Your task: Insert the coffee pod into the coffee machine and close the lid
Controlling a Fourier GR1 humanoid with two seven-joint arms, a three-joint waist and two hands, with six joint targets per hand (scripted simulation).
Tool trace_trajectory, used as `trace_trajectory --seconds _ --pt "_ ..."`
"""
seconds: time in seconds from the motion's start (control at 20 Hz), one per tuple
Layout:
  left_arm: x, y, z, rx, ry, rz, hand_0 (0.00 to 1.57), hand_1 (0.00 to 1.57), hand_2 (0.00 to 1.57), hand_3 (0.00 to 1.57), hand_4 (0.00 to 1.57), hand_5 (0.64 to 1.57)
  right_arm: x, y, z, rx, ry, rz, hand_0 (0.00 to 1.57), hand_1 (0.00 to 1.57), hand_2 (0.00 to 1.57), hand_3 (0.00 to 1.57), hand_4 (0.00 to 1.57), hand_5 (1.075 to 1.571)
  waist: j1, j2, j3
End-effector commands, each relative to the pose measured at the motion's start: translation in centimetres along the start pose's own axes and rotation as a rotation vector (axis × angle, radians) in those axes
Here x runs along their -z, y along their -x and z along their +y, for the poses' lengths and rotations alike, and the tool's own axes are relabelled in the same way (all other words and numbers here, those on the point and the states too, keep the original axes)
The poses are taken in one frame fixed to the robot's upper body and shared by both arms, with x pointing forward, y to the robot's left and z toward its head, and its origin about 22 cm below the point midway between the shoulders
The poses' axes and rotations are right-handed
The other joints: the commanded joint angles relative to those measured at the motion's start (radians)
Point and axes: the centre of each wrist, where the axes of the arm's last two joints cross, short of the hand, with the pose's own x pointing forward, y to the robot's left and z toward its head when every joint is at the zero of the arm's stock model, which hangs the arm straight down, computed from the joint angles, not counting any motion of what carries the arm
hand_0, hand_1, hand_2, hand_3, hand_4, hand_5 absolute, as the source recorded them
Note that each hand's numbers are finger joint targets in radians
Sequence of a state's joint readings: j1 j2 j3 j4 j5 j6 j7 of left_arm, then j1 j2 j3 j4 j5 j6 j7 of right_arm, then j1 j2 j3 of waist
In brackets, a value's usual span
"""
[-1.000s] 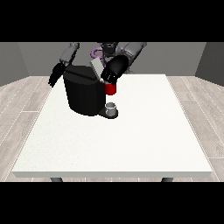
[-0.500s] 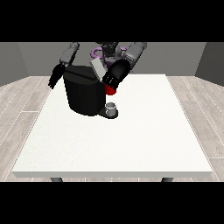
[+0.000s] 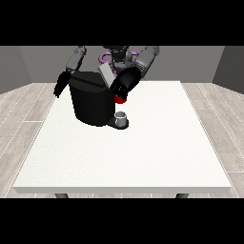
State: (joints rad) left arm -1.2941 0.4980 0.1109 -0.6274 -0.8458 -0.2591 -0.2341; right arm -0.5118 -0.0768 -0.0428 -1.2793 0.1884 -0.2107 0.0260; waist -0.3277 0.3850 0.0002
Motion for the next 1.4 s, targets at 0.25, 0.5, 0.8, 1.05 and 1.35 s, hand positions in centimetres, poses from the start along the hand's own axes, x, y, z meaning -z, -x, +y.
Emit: trace_trajectory --seconds 0.25,0.5,0.8,1.05,1.35 --pt "-1.3 1.9 2.7 0.088 -0.078 -0.017 0.92 0.92 0.98 0.69 0.00 1.571 0.7 -2.3 0.1 -0.001 -0.005 -0.028 0.00 0.00 0.00 0.00 0.09 1.571 -0.021 0.037 -0.0005" --pt "-0.8 1.3 0.9 0.160 -0.085 0.004 0.00 0.00 0.67 0.54 0.00 1.571 1.0 -2.2 -0.7 -0.041 0.002 -0.037 0.00 0.00 0.00 0.00 0.15 1.571 -0.023 0.039 -0.0002" --pt "-1.6 2.0 3.1 0.155 -0.111 -0.010 0.00 0.00 0.53 0.44 0.00 1.571 -0.1 0.2 -1.0 0.012 0.001 -0.037 0.00 0.00 0.00 0.00 0.09 1.571 -0.010 0.046 0.0003" --pt "-1.4 2.7 -1.0 0.119 0.011 0.036 0.00 0.00 0.33 0.23 0.00 1.571 -1.0 1.3 -0.7 -0.018 0.000 0.071 0.00 0.00 0.00 0.00 0.00 1.571 0.023 -0.061 -0.0001" --pt "-1.4 2.5 -7.3 -0.001 0.145 0.066 0.00 0.00 0.00 0.05 0.00 1.571 -4.2 5.5 0.7 0.008 0.028 0.182 0.00 0.00 0.00 0.00 0.00 1.571 0.110 -0.208 -0.0002"
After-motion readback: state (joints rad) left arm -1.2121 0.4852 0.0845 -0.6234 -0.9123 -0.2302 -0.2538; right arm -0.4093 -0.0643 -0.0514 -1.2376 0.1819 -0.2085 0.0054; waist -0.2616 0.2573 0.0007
